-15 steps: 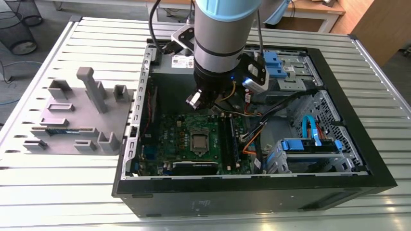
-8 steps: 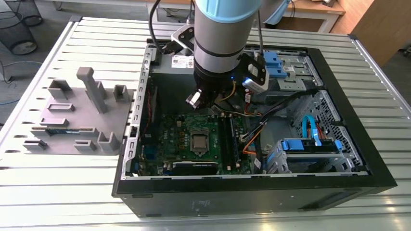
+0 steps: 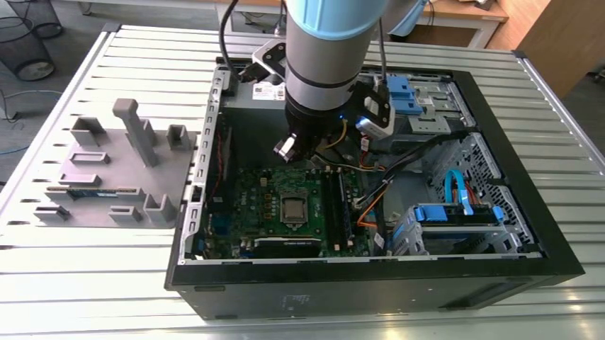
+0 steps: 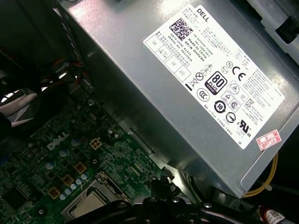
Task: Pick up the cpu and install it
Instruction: 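Install the first cpu locking lever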
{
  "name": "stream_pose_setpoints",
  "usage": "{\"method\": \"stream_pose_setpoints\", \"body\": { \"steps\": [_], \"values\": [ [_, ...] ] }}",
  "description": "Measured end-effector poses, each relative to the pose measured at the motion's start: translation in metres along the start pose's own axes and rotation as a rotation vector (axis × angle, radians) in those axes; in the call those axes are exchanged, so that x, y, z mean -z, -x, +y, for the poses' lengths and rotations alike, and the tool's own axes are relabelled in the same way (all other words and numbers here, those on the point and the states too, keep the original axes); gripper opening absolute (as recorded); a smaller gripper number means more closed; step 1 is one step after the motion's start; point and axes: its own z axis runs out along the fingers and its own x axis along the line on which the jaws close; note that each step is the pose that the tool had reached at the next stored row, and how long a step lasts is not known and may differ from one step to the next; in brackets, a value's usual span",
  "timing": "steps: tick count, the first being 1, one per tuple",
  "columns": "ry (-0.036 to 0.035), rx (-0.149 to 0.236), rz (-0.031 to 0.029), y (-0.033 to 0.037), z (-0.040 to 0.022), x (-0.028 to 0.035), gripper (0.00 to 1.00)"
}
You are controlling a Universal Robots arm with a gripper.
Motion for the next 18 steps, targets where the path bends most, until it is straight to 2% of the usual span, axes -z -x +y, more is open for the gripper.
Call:
{"method": "stream_pose_setpoints", "body": {
  "steps": [8,15,16,17,18],
  "values": [
    [0.0005,0.000,0.0001,0.0039,-0.0038,-0.0004,0.11],
    [0.0004,0.000,0.0003,0.0035,-0.0046,-0.0042,0.11],
    [-0.0007,0.000,0.0014,0.0035,-0.0046,-0.0043,0.11],
    [-0.0044,0.000,0.0055,0.0036,-0.0046,-0.0043,0.11],
    [-0.0110,0.000,0.0125,0.0036,-0.0046,-0.0043,0.11]
  ]
}}
